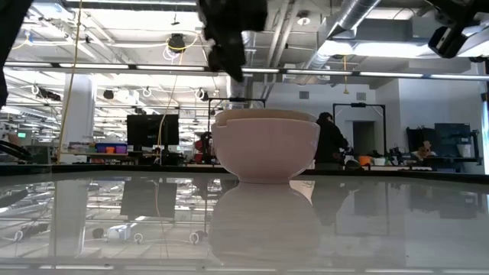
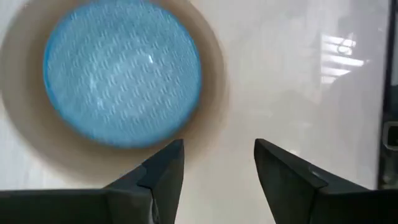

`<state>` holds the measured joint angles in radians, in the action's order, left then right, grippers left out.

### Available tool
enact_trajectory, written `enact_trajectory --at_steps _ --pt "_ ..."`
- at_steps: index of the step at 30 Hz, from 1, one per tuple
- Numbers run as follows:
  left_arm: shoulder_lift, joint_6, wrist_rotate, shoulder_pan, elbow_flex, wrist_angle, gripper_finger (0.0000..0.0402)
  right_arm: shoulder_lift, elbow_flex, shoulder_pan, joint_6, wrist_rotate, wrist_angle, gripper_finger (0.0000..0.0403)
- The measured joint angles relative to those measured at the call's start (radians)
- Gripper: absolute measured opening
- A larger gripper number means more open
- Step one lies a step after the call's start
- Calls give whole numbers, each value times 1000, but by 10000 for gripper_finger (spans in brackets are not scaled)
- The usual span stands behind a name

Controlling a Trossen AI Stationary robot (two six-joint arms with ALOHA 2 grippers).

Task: Nest bowls inside each other
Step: Stack the blue bowl into the blue-patterned and orange-patterned

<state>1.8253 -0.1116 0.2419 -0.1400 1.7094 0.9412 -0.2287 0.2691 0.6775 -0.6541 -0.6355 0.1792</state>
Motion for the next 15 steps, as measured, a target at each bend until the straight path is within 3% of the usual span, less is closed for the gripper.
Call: enact_trajectory --at_steps 4,9,15 --pt "-135 -75 -27 25 -150 -34 183 0 0 19 9 -27 -3 177" --pt "-401 -295 -84 59 -482 -243 182 0 0 23 16 -45 -12 177" --pt "-805 -621 -324 224 -861 -558 182 0 0 22 19 -46 -17 177"
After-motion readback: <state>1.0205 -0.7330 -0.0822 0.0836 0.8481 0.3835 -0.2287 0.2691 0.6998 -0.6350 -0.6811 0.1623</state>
